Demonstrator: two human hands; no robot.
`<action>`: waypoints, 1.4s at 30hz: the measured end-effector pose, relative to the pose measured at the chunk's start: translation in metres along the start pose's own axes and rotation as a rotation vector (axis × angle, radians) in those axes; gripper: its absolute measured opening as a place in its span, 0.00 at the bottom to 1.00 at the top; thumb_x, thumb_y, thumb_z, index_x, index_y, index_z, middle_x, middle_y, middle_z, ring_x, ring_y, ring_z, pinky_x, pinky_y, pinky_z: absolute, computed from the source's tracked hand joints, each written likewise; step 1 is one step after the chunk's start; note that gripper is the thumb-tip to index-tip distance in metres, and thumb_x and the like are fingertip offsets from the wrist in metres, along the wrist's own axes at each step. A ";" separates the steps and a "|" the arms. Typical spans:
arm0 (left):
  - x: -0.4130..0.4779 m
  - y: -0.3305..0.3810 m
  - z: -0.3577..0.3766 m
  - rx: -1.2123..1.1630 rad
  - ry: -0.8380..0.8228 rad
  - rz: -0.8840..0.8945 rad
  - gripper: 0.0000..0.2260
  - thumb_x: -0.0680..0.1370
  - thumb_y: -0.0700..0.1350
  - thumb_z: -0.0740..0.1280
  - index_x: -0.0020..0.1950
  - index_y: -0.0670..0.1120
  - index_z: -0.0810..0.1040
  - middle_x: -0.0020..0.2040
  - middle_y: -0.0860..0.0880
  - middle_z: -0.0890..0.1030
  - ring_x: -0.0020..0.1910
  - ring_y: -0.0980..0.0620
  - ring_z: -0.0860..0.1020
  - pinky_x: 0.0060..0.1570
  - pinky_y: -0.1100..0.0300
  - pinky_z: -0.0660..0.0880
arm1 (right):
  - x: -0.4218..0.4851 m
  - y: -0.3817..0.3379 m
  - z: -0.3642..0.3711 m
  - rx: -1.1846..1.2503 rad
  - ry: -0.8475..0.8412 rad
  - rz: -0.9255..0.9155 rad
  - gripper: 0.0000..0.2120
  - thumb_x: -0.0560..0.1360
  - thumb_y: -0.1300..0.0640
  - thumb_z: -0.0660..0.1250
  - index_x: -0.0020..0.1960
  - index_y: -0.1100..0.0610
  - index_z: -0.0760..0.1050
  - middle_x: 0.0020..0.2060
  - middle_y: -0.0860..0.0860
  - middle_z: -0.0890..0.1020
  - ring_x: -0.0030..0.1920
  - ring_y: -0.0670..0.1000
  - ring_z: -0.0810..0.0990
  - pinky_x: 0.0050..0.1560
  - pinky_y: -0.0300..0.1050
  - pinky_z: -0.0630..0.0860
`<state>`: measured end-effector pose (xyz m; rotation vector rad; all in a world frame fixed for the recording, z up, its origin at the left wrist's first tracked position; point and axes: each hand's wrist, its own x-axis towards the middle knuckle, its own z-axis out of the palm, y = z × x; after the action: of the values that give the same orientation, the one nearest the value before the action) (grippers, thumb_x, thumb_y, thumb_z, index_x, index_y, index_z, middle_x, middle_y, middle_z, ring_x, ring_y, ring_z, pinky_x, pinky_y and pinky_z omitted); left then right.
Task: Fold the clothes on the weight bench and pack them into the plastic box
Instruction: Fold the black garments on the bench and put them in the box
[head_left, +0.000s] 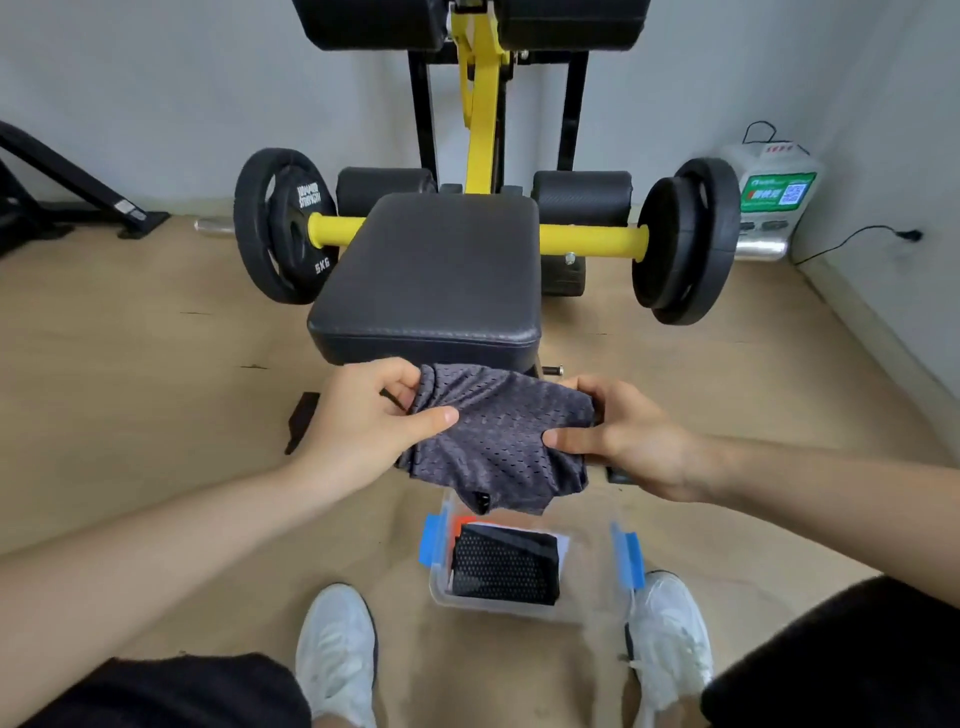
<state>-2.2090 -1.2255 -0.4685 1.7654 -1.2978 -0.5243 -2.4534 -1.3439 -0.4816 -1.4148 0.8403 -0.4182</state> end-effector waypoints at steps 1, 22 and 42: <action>-0.008 -0.007 0.009 0.015 -0.020 -0.016 0.10 0.67 0.51 0.81 0.38 0.53 0.81 0.35 0.52 0.82 0.33 0.52 0.80 0.36 0.54 0.76 | -0.004 0.011 -0.002 0.027 -0.015 0.041 0.16 0.73 0.70 0.71 0.59 0.63 0.73 0.47 0.54 0.82 0.47 0.50 0.83 0.45 0.44 0.81; -0.042 -0.166 0.143 0.510 -0.332 -0.326 0.14 0.72 0.48 0.75 0.56 0.53 0.79 0.50 0.55 0.80 0.50 0.51 0.79 0.44 0.59 0.74 | 0.044 0.219 -0.006 -0.826 -0.006 0.262 0.32 0.69 0.58 0.77 0.70 0.53 0.69 0.62 0.52 0.73 0.54 0.54 0.78 0.57 0.46 0.77; -0.074 -0.226 0.159 0.529 -0.447 -0.115 0.44 0.69 0.73 0.66 0.80 0.56 0.59 0.82 0.59 0.43 0.75 0.50 0.65 0.66 0.54 0.70 | 0.158 0.165 -0.033 -1.112 0.241 -0.113 0.24 0.77 0.52 0.68 0.71 0.56 0.69 0.66 0.54 0.73 0.66 0.57 0.68 0.67 0.56 0.69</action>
<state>-2.2292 -1.1989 -0.7531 2.2506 -1.7708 -0.7163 -2.4102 -1.4541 -0.6798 -2.4726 1.2805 -0.1892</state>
